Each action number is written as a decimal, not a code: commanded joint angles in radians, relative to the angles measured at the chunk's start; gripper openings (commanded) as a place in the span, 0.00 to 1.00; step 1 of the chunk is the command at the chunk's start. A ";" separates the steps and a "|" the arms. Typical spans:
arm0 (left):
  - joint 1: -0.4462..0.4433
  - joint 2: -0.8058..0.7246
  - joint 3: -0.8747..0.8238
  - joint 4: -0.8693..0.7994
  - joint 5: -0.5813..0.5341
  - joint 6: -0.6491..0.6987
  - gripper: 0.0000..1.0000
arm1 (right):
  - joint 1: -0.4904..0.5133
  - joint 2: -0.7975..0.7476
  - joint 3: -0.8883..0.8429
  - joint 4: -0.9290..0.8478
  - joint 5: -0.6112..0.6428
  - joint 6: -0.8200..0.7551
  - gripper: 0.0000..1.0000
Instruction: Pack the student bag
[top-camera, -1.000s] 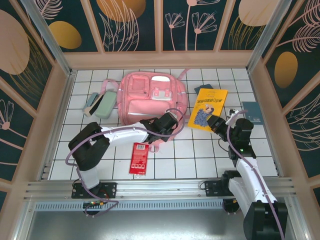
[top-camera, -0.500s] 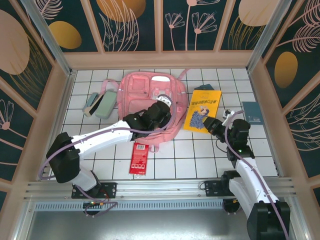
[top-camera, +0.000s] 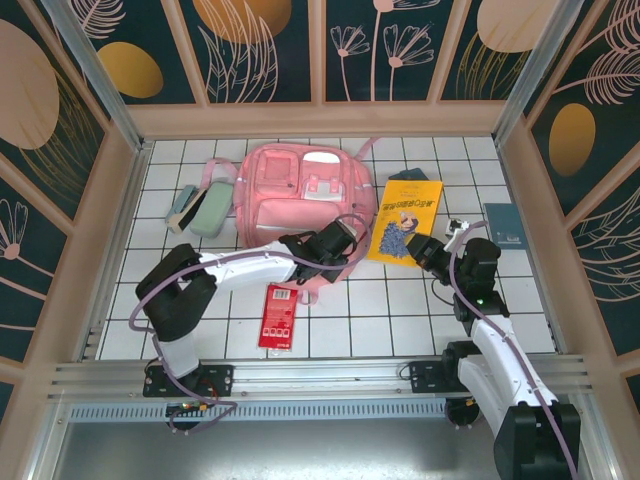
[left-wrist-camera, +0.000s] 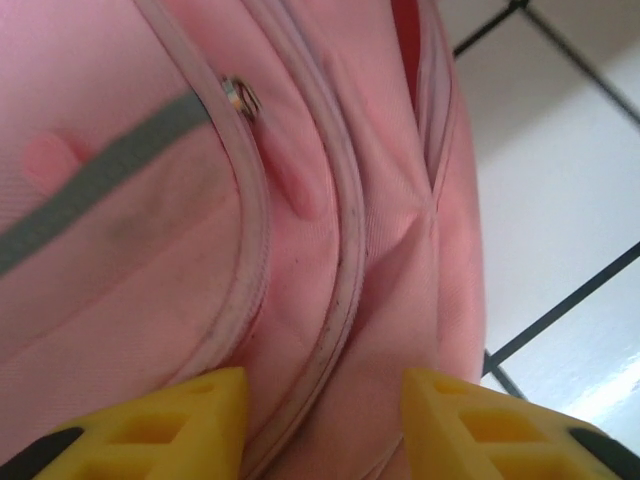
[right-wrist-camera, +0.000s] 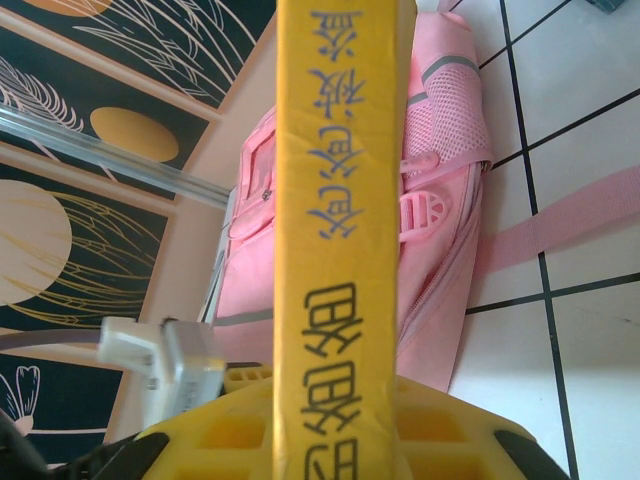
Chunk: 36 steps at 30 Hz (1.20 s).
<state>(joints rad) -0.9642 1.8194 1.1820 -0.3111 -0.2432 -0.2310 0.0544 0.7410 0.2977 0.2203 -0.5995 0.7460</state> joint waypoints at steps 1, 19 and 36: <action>0.003 0.033 0.019 -0.033 0.008 0.029 0.50 | 0.004 -0.025 0.013 0.087 -0.002 -0.005 0.00; 0.003 0.110 0.037 -0.034 -0.201 -0.013 0.00 | 0.004 -0.025 0.008 0.091 -0.006 -0.003 0.00; 0.004 -0.076 0.023 -0.016 -0.169 -0.027 0.00 | 0.004 -0.037 -0.002 0.089 -0.007 0.006 0.00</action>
<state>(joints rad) -0.9642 1.7588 1.2163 -0.3176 -0.4023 -0.2462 0.0544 0.7341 0.2958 0.2203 -0.5995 0.7467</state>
